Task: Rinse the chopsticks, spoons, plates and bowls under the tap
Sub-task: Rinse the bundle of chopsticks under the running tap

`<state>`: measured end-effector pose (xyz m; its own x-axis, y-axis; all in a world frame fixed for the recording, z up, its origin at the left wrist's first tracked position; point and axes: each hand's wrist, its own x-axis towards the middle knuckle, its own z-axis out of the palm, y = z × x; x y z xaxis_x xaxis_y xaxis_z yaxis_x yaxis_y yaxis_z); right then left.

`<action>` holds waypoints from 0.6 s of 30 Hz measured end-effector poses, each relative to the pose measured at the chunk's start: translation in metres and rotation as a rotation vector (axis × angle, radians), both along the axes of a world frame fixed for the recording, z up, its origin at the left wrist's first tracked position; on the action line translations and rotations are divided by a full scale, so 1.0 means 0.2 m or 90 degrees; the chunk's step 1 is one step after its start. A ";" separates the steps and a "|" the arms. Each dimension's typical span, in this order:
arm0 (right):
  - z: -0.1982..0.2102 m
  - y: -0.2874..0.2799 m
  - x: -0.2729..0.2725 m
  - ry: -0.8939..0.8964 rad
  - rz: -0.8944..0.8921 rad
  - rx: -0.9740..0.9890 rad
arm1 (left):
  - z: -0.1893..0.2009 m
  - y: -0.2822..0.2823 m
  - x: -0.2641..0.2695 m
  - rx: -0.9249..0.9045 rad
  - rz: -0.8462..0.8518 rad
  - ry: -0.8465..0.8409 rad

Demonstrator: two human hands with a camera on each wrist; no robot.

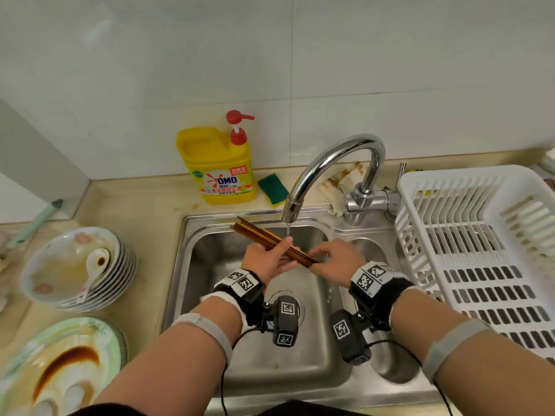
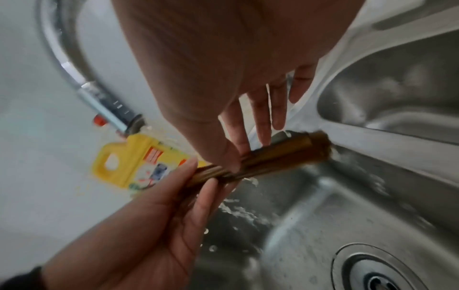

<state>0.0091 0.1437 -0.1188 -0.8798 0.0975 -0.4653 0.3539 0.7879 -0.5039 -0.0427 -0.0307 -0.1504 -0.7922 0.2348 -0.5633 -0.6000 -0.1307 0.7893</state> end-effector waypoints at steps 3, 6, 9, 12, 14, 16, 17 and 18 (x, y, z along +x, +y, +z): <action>0.04 -0.12 -0.02 0.012 0.073 0.002 | 0.05 -0.09 0.03 -0.129 -0.075 0.089; 0.06 -0.23 -0.03 0.040 0.106 -0.036 | 0.12 -0.20 0.09 -0.299 -0.163 0.205; 0.09 -0.31 -0.02 0.049 0.137 -0.078 | 0.21 -0.29 0.12 -0.434 -0.218 0.326; 0.13 -0.39 0.00 0.095 0.149 -0.101 | 0.31 -0.35 0.11 -0.564 -0.280 0.441; 0.15 -0.43 0.01 0.134 0.142 -0.114 | 0.38 -0.37 0.11 -0.605 -0.299 0.494; 0.18 -0.46 0.01 0.155 0.133 -0.147 | 0.44 -0.39 0.11 -0.623 -0.303 0.542; 0.20 -0.47 0.00 0.164 0.128 -0.166 | 0.48 -0.40 0.11 -0.628 -0.302 0.567; 0.22 -0.47 0.00 0.173 0.121 -0.187 | 0.50 -0.40 0.11 -0.626 -0.298 0.588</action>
